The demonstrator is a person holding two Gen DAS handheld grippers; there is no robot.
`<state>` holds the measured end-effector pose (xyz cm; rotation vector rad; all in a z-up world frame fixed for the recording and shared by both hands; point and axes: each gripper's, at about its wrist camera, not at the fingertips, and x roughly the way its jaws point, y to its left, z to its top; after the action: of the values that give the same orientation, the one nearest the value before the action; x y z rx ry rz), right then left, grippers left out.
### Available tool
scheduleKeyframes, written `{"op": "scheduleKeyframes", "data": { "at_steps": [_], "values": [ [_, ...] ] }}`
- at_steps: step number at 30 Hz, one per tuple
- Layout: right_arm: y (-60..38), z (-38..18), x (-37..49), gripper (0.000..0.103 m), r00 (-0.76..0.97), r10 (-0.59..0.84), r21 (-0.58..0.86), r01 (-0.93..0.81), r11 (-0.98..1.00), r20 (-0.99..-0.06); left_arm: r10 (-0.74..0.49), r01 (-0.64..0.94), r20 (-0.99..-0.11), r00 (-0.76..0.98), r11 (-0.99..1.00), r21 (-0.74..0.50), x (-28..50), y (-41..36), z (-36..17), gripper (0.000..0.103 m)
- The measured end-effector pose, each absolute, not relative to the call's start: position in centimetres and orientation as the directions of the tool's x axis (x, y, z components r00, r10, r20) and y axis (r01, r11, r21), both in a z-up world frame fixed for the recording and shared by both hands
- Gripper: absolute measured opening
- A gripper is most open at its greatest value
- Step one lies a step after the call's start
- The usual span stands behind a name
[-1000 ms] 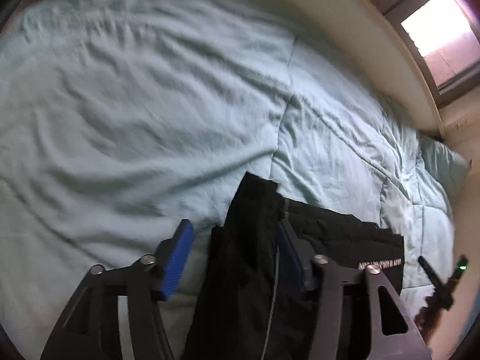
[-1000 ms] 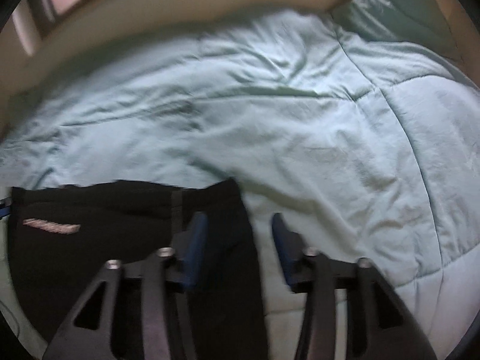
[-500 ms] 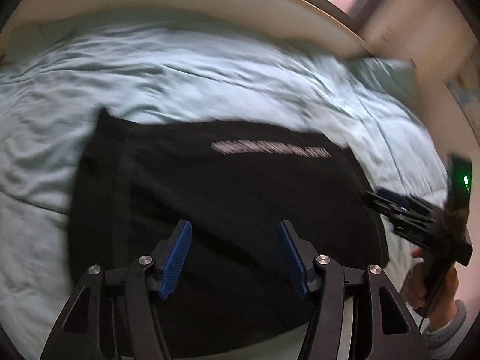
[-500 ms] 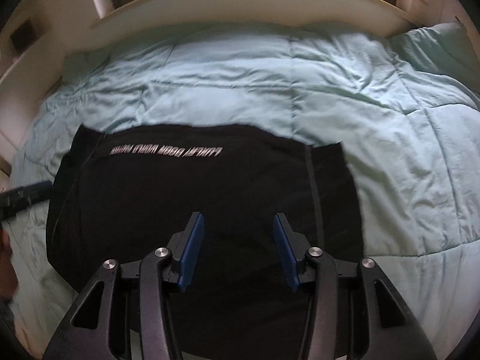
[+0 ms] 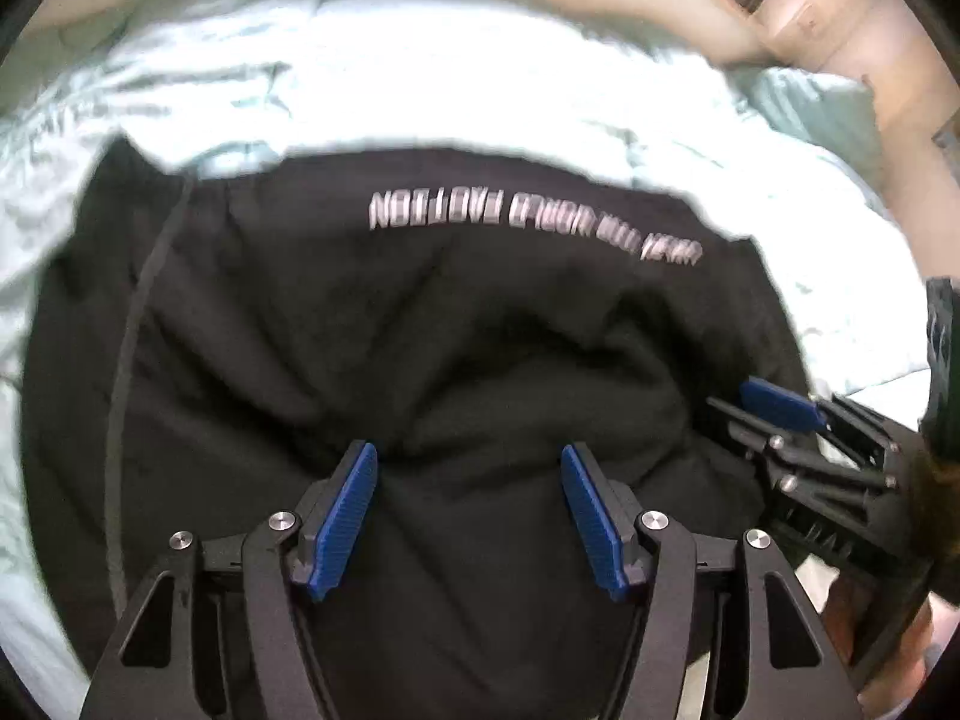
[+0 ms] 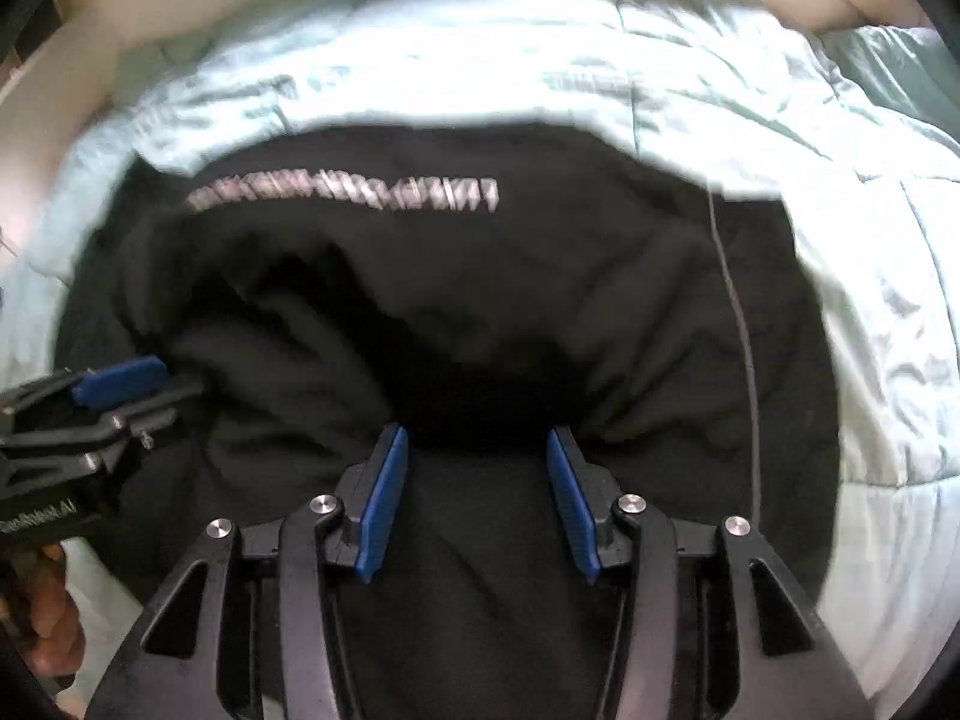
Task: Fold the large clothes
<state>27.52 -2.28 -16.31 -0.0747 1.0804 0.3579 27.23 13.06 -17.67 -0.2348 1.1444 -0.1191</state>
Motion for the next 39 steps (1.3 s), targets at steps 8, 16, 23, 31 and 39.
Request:
{"op": "scheduleKeyframes", "data": {
  "at_steps": [8, 16, 23, 31, 39],
  "values": [
    [-0.9, -18.2, 34.9, 0.052, 0.384, 0.234, 0.134, -0.269, 0.954, -0.893, -0.205, -0.131, -0.890, 0.408, 0.951, -0.279, 35.0, 17.2, -18.1, 0.066],
    [-2.0, -20.6, 36.5, 0.058, 0.287, 0.247, 0.184, -0.229, 0.956, -0.926, -0.386, -0.243, -0.848, 0.364, 0.839, -0.486, 35.7, 21.3, -22.3, 0.066],
    [-5.8, -16.9, 30.8, 0.059, 0.285, 0.236, 0.151, -0.291, 0.945, -0.929, -0.329, -0.196, -0.844, 0.424, 0.876, -0.440, 29.0, 24.0, -17.7, 0.066],
    [-6.9, -20.0, 26.3, 0.063, 0.221, 0.197, 0.133, -0.277, 0.952, -0.955, -0.343, -0.386, -0.873, 0.347, 0.796, -0.467, 23.2, 28.6, -22.9, 0.066],
    [-9.9, -17.0, 25.7, 0.065, 0.239, 0.242, 0.177, -0.266, 0.948, -0.940, -0.353, -0.423, -0.849, 0.393, 0.751, -0.508, 22.0, 31.5, -20.1, 0.065]
  ]
}}
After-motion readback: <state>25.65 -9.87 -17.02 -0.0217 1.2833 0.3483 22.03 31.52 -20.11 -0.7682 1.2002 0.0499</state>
